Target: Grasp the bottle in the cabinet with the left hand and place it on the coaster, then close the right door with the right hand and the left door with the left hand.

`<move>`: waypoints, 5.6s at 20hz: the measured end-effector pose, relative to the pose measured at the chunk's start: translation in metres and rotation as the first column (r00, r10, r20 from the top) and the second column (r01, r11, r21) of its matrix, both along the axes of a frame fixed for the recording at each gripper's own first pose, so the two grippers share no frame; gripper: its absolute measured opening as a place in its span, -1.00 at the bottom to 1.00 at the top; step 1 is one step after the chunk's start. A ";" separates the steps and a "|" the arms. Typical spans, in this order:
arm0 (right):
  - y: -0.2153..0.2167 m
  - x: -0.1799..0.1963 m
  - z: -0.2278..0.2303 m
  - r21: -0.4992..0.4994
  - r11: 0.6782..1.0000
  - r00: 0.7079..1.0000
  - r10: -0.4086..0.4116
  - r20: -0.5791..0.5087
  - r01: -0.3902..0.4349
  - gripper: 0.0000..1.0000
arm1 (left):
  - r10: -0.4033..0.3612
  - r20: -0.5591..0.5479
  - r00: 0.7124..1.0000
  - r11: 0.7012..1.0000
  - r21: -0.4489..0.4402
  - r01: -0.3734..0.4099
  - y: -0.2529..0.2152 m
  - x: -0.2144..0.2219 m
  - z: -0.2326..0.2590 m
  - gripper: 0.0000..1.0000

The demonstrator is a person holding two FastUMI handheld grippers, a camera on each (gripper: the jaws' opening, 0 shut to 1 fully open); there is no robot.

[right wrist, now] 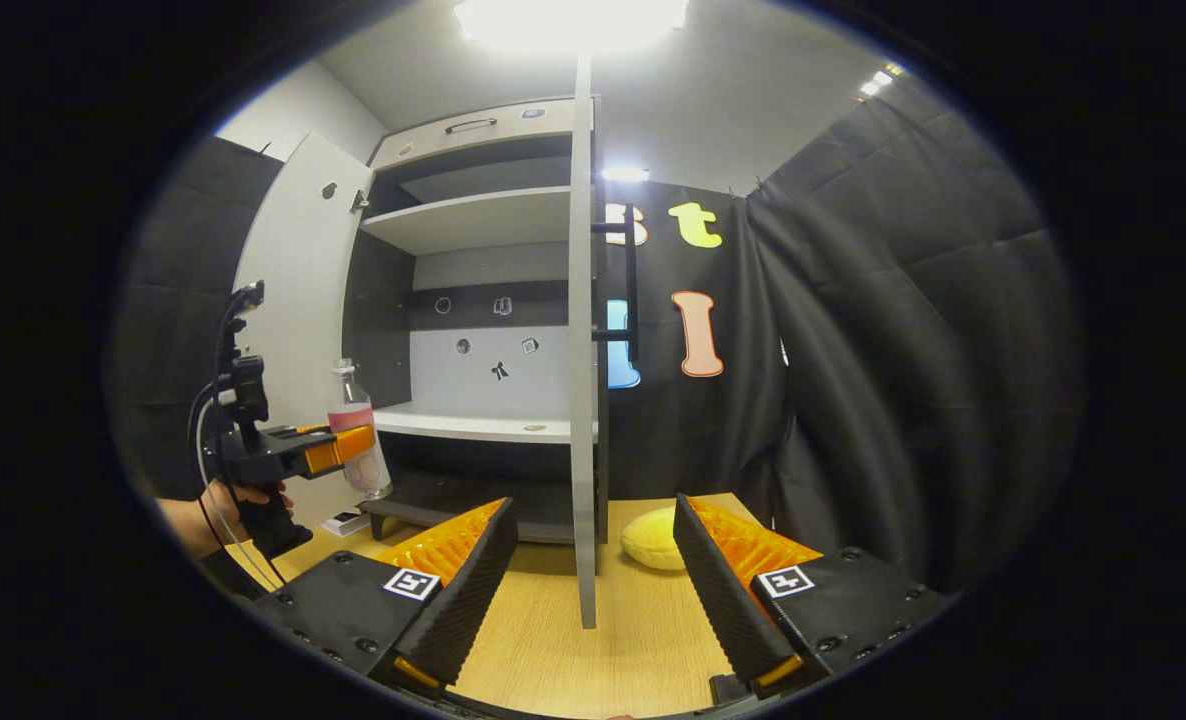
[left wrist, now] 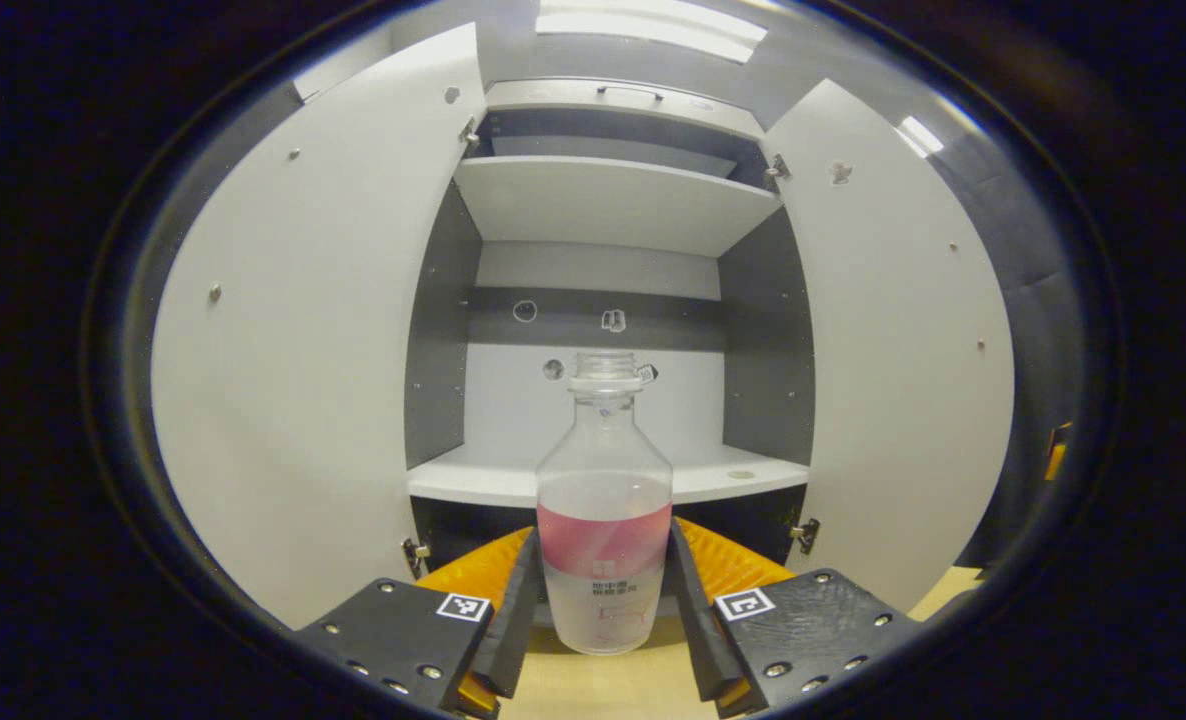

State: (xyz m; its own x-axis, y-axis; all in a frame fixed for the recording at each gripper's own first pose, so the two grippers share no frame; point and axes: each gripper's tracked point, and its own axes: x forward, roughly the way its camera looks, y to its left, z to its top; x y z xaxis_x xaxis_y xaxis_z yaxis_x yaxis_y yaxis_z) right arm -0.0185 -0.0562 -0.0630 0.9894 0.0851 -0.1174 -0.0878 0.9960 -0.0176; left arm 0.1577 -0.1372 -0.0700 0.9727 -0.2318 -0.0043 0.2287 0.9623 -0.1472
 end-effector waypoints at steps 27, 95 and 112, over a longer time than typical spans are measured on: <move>0.038 -0.013 -0.013 -0.092 0.993 0.996 0.070 -0.057 -0.075 0.98 | -0.096 -0.236 0.967 0.995 -0.025 0.093 -0.025 -0.146 -0.206 0.34; -0.064 0.101 0.147 -0.009 0.875 0.857 -0.473 0.203 0.484 0.93 | 0.411 -0.038 0.911 0.908 0.108 -0.405 0.296 -0.142 0.045 0.90; 0.026 0.101 0.147 0.013 0.940 0.923 -0.337 0.184 0.341 0.92 | 0.376 -0.048 0.925 0.925 0.076 -0.372 0.315 -0.122 0.030 0.79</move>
State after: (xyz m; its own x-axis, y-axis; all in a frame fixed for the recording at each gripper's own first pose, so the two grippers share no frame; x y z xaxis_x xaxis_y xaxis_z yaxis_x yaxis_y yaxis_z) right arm 0.0829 -0.0302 0.0839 0.9634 -0.2594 0.0680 0.2612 0.9651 -0.0205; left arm 0.0357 0.1779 -0.0404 0.9861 0.1514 -0.0686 -0.1569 0.9840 -0.0841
